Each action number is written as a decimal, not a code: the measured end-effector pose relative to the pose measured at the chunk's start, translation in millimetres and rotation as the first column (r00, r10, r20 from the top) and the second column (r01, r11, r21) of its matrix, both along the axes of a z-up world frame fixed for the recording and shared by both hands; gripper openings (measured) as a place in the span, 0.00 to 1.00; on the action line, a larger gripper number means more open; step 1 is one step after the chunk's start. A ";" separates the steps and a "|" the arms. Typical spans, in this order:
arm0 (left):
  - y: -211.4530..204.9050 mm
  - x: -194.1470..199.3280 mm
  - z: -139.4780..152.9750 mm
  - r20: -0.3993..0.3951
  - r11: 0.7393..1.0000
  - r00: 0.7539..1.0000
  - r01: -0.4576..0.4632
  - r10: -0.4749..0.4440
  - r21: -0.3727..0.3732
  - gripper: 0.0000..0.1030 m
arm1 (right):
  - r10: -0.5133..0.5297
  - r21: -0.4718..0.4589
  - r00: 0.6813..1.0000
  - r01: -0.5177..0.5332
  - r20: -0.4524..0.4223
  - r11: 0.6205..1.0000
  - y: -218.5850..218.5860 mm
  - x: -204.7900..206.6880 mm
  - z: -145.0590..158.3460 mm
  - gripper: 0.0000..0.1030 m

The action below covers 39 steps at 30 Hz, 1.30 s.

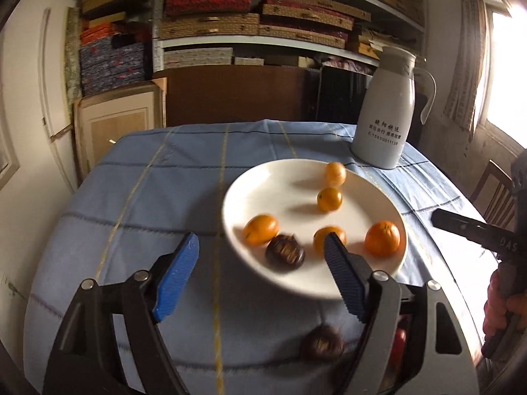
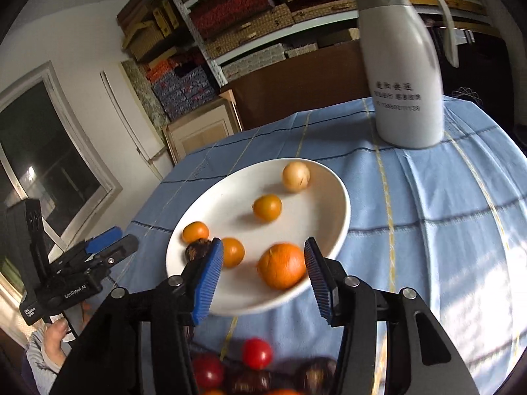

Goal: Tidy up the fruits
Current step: 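Place both held oranges on the white plate and open both tools, then grasp a dark brown fruit with the left tool while the right tool grasps a red plum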

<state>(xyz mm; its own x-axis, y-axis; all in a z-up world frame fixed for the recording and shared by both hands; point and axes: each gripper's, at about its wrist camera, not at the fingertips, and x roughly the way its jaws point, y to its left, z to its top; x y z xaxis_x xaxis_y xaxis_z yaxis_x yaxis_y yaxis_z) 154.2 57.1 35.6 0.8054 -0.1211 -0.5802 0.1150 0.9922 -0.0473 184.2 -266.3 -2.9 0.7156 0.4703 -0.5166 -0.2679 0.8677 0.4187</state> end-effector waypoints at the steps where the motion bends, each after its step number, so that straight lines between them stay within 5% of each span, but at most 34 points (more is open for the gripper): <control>1: 7.2 -10.3 -2.4 0.000 1.000 1.000 -0.014 0.014 -0.016 0.74 | -0.012 0.016 1.000 0.012 -0.002 1.000 -6.1 -8.5 -4.3 0.52; 5: 32.1 -51.0 -14.3 -0.025 0.998 0.999 -0.042 0.041 -0.048 0.74 | -0.056 0.066 0.998 0.057 -0.020 0.996 -28.9 -40.8 -20.1 0.54; 14: 27.8 -111.1 -58.3 -0.151 0.997 0.988 0.020 -0.010 0.068 0.74 | 0.008 0.031 1.000 -0.007 -0.024 0.999 -30.8 -107.8 -43.5 0.56; 23: 15.5 -99.6 -72.3 -0.251 0.993 0.968 0.058 -0.029 0.107 0.73 | 0.047 0.072 0.995 -0.041 -0.085 0.997 -33.0 -115.3 -51.0 0.61; 26: 12.8 -93.6 -78.9 -0.294 0.992 0.954 0.083 -0.051 0.099 0.49 | 0.063 0.053 0.993 -0.058 -0.099 0.997 -28.1 -115.9 -52.1 0.61; 29: 10.4 -91.4 -80.2 -0.297 0.991 0.953 0.086 -0.052 0.102 0.47 | 0.068 0.038 0.991 -0.064 -0.118 0.997 -26.2 -117.2 -54.9 0.61; 39: 9.4 -90.3 -80.4 -0.292 0.991 0.955 0.090 -0.059 0.094 0.42 | 0.078 -0.150 0.986 -0.100 -0.148 0.984 -3.3 -135.1 -58.3 0.60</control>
